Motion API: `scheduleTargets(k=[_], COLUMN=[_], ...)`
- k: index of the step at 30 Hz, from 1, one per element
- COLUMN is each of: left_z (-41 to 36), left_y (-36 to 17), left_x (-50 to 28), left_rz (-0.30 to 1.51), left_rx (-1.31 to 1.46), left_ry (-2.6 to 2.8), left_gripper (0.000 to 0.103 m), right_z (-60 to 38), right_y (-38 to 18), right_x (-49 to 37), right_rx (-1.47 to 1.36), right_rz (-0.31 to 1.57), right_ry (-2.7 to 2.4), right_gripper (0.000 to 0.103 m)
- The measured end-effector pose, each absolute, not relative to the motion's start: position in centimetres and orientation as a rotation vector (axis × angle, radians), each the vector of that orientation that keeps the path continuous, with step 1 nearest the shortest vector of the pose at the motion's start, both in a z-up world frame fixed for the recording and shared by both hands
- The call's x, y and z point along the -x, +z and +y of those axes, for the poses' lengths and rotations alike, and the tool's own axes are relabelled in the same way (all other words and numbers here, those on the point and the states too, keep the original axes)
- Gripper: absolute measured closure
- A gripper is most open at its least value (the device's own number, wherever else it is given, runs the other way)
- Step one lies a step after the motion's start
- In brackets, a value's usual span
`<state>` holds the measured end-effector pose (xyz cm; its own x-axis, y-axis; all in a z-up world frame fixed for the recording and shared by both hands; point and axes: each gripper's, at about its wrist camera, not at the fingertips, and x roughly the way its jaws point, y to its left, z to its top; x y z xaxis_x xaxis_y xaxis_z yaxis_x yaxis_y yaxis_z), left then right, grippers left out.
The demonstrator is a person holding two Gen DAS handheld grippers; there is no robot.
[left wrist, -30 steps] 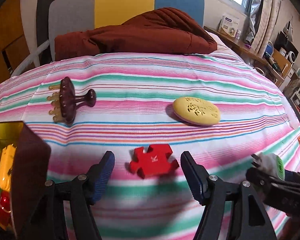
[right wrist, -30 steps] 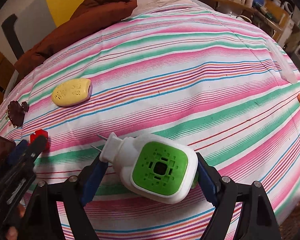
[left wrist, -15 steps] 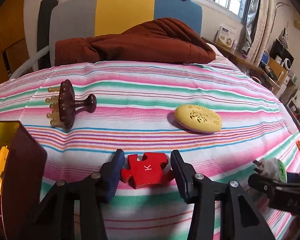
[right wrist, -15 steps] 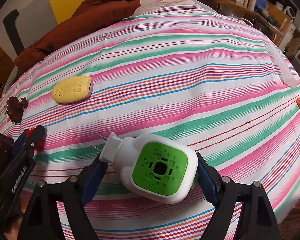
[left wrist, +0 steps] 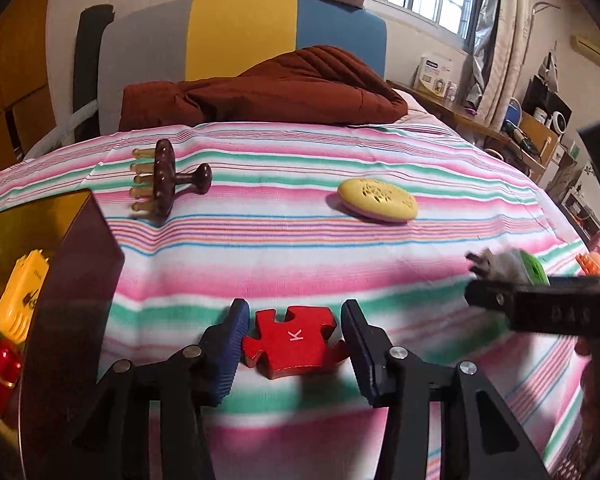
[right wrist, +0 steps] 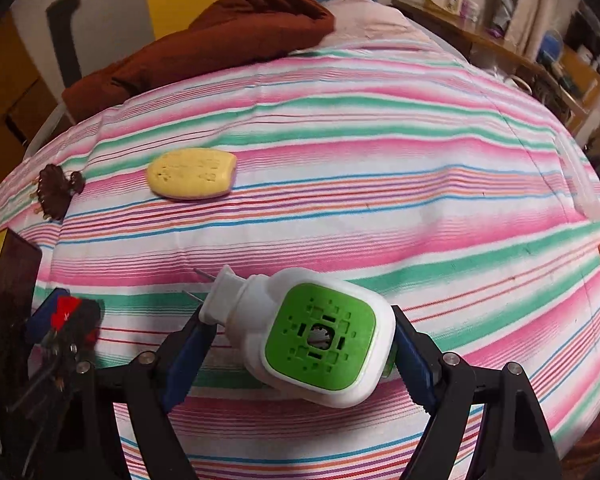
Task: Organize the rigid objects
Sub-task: 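Grasp the red K puzzle piece with the left tool while the right tool holds the plug device, then carry the red puzzle piece toward the gold tray with the left tool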
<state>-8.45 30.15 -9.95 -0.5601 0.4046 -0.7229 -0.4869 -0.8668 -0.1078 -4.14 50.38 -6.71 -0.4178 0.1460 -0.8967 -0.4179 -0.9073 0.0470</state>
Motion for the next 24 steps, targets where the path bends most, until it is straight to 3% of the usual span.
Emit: scheduleTargets(k=[24], left_z=[22.8], left_y=[-7.3], left_x=[-1.1], left_rz=[0.009], left_rx=[0.934], left_ry=[2.256], left_gripper=[0.055], right_z=[49.4], right_y=[-7.1], right_x=[4.3], right_rx=[1.484], right_rz=[0.273], right_ry=[2.374], right_gripper=[0.019])
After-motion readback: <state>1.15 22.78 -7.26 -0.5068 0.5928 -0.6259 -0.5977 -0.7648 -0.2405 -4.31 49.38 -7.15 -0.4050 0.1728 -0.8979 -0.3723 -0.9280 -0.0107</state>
